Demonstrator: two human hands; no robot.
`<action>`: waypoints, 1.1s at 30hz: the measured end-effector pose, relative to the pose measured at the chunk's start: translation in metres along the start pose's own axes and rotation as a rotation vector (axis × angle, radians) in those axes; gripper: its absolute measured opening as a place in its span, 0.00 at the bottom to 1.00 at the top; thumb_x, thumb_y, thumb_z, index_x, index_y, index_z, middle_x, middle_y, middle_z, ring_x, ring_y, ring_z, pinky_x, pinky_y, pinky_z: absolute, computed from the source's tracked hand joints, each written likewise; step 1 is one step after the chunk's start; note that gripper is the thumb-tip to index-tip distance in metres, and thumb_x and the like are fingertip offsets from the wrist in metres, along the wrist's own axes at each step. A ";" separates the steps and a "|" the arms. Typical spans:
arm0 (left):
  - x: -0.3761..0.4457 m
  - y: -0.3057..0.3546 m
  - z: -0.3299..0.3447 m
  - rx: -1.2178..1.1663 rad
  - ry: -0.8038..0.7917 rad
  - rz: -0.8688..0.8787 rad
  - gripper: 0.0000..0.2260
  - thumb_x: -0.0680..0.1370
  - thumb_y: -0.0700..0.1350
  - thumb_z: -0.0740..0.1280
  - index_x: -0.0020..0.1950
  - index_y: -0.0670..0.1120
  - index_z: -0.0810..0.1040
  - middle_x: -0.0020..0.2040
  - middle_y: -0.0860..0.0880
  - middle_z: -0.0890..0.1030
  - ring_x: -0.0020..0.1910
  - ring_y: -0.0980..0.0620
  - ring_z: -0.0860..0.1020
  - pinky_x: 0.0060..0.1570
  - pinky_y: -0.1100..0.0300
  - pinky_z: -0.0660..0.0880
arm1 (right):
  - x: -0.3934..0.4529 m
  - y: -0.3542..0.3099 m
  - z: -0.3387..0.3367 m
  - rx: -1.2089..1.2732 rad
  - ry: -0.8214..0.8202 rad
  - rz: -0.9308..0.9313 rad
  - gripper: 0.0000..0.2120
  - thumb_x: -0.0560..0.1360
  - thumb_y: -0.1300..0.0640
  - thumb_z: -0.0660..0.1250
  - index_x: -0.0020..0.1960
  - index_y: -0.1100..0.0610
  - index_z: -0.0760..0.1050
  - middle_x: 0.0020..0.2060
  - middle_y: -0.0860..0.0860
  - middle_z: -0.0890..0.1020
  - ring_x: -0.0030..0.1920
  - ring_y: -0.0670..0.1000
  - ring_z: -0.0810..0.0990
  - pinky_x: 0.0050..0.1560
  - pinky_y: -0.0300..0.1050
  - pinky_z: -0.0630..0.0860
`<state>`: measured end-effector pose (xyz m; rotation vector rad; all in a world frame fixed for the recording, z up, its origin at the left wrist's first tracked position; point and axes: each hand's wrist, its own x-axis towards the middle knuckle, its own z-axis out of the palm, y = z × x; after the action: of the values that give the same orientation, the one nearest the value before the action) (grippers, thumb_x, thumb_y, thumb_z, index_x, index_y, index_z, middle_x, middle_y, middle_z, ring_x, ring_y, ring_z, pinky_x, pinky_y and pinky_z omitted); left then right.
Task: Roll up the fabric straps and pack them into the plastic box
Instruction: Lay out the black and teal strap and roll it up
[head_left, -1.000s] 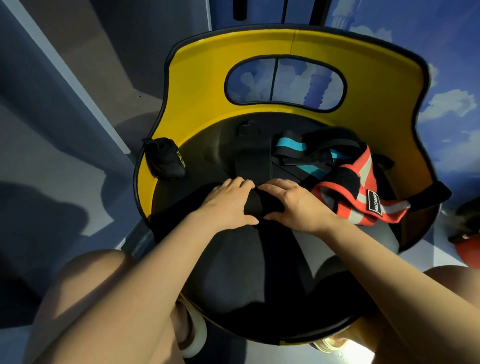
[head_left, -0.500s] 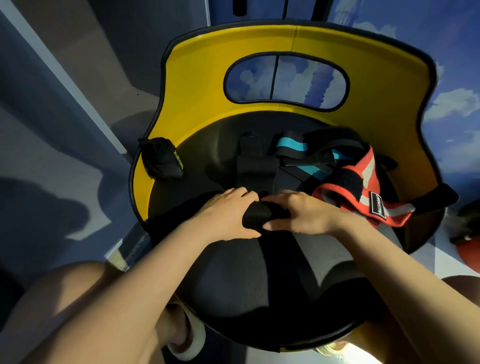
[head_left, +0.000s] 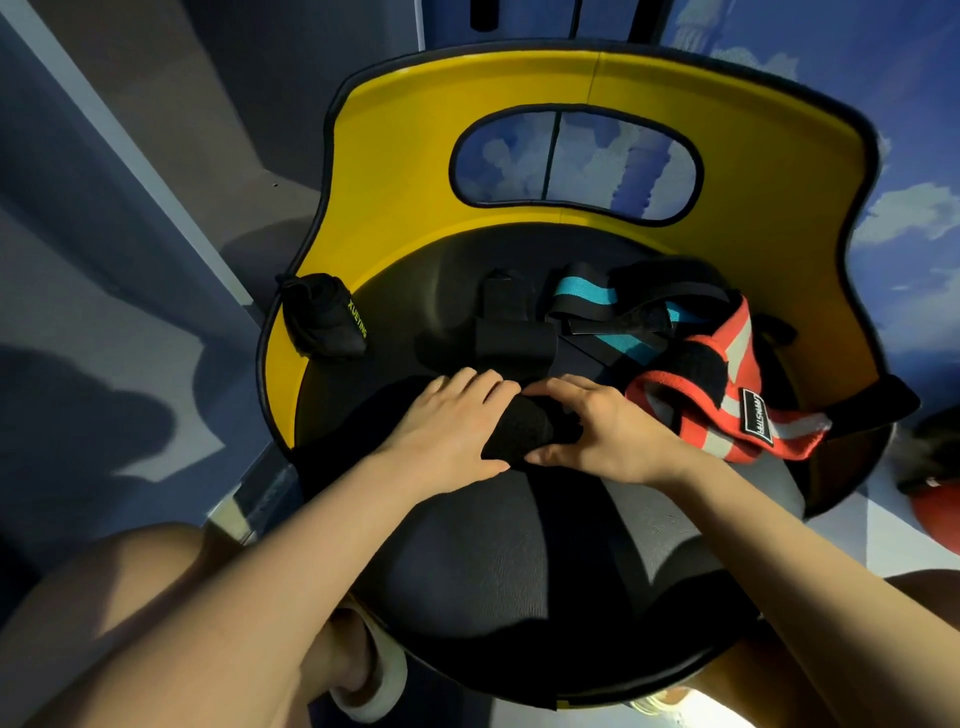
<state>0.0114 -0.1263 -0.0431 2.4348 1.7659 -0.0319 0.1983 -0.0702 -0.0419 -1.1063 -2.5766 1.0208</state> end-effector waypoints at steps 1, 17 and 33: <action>-0.003 0.000 0.001 0.012 0.023 -0.001 0.33 0.73 0.58 0.67 0.72 0.49 0.58 0.69 0.51 0.64 0.68 0.49 0.64 0.66 0.54 0.63 | 0.001 0.000 -0.001 0.017 -0.012 0.012 0.31 0.67 0.51 0.76 0.66 0.53 0.70 0.55 0.44 0.73 0.55 0.41 0.72 0.53 0.23 0.64; 0.010 -0.008 -0.006 -0.256 -0.192 -0.071 0.35 0.70 0.56 0.72 0.72 0.50 0.58 0.69 0.49 0.65 0.68 0.48 0.66 0.65 0.52 0.68 | -0.008 -0.002 0.018 -0.189 0.048 -0.052 0.37 0.68 0.44 0.73 0.71 0.51 0.60 0.64 0.49 0.67 0.63 0.51 0.69 0.62 0.48 0.72; 0.005 -0.001 -0.001 -0.040 0.023 0.005 0.33 0.71 0.59 0.68 0.71 0.50 0.59 0.66 0.51 0.65 0.65 0.51 0.65 0.63 0.56 0.64 | 0.010 0.000 -0.005 0.403 0.335 0.337 0.13 0.74 0.43 0.66 0.50 0.52 0.78 0.43 0.47 0.81 0.45 0.44 0.79 0.47 0.37 0.73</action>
<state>0.0116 -0.1215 -0.0422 2.4207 1.7526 0.0321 0.1932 -0.0611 -0.0392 -1.4697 -1.8605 1.2282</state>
